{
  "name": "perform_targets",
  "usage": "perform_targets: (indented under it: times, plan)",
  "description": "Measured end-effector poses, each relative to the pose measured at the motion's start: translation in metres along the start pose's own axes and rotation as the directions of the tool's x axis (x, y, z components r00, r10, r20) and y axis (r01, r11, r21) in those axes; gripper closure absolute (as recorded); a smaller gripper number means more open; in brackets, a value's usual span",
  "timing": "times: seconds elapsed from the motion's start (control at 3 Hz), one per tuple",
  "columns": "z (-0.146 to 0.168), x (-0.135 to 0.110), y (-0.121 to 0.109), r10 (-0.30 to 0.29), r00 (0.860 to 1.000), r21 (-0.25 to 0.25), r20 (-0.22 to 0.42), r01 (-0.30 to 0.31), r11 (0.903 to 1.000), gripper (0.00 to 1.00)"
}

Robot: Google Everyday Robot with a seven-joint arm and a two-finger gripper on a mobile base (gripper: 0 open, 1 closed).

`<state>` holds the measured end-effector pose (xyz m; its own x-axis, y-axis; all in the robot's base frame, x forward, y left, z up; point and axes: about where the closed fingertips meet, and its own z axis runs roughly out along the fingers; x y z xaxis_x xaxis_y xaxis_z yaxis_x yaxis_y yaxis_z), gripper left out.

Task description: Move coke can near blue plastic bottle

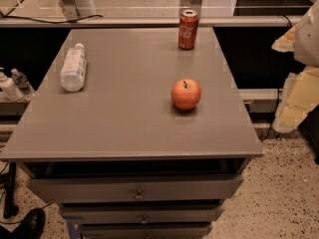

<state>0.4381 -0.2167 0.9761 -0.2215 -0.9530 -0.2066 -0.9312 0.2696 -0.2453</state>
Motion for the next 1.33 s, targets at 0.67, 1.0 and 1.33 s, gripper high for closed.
perform_targets:
  times: [0.67,1.0,1.33]
  plan:
    - [0.001,0.001,-0.007,0.025,1.000,0.018,0.018,-0.025,0.9995,0.00]
    - [0.015,0.003,-0.030,0.073,0.996,0.044,0.057,-0.075,0.9962,0.00]
    - [0.043,0.006,-0.077,0.133,0.983,0.097,0.125,-0.145,0.9846,0.00]
